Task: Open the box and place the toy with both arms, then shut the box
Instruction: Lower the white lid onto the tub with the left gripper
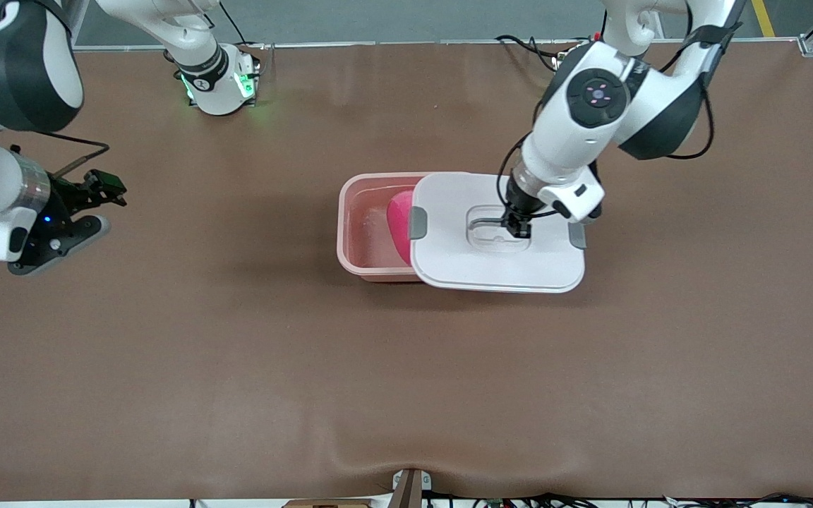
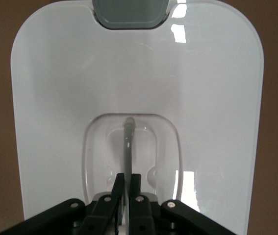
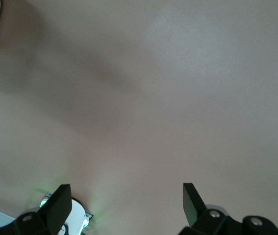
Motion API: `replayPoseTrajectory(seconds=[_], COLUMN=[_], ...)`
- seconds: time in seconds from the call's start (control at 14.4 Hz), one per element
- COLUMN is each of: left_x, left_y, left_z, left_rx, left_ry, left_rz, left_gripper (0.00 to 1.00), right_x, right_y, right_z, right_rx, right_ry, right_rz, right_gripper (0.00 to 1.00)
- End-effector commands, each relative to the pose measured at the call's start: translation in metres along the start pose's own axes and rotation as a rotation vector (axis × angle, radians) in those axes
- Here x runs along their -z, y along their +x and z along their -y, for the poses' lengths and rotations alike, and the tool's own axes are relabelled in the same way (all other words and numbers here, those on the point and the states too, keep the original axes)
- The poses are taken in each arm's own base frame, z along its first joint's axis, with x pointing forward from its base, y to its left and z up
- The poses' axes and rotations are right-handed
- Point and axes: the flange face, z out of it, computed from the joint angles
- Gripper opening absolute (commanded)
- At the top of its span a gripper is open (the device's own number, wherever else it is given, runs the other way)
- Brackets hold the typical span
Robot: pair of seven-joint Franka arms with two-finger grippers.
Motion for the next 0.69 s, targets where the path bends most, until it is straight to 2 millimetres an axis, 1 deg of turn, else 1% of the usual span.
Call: replayPoseTrajectory(seconds=[0.0, 0.07, 0.21, 0.28, 0.42, 0.55, 0.62], left_x=[-0.009, -0.013, -0.029, -0.033, -0.037, -0.038, -0.044], left_y=[-0.032, -0.042, -0.06, -0.07, -0.087, -0.097, -0.108], left_z=[0.006, 0.01, 0.021, 0.024, 0.024, 0.021, 0.028], left_rx=[0.035, 0.042, 0.021, 0.017, 0.071, 0.086, 0.088], left_ry=[-0.038, -0.045, -0.024, -0.03, -0.035, -0.048, -0.041], left_rz=[-0.002, 0.001, -0.002, 0.006, 0.029, 0.028, 0.027], left_gripper=[0.0, 0.0, 0.0, 0.0, 0.0, 0.0, 0.0], right_x=[0.005, 0.004, 0.003, 0.005, 0.01, 0.009, 0.009], right_y=[-0.012, -0.014, -0.012, -0.014, -0.014, -0.013, -0.015], right_z=[0.007, 0.008, 0.007, 0.004, 0.005, 0.005, 0.001], right_rx=[-0.023, -0.028, -0.069, -0.103, -0.179, -0.234, -0.234], right_ry=[0.025, 0.033, 0.035, 0.037, 0.044, 0.049, 0.062], right_rz=[-0.006, 0.008, 0.014, 0.007, -0.008, -0.005, -0.012], right_gripper=[1.0, 1.0, 1.0, 1.0, 1.0, 1.0, 1.0])
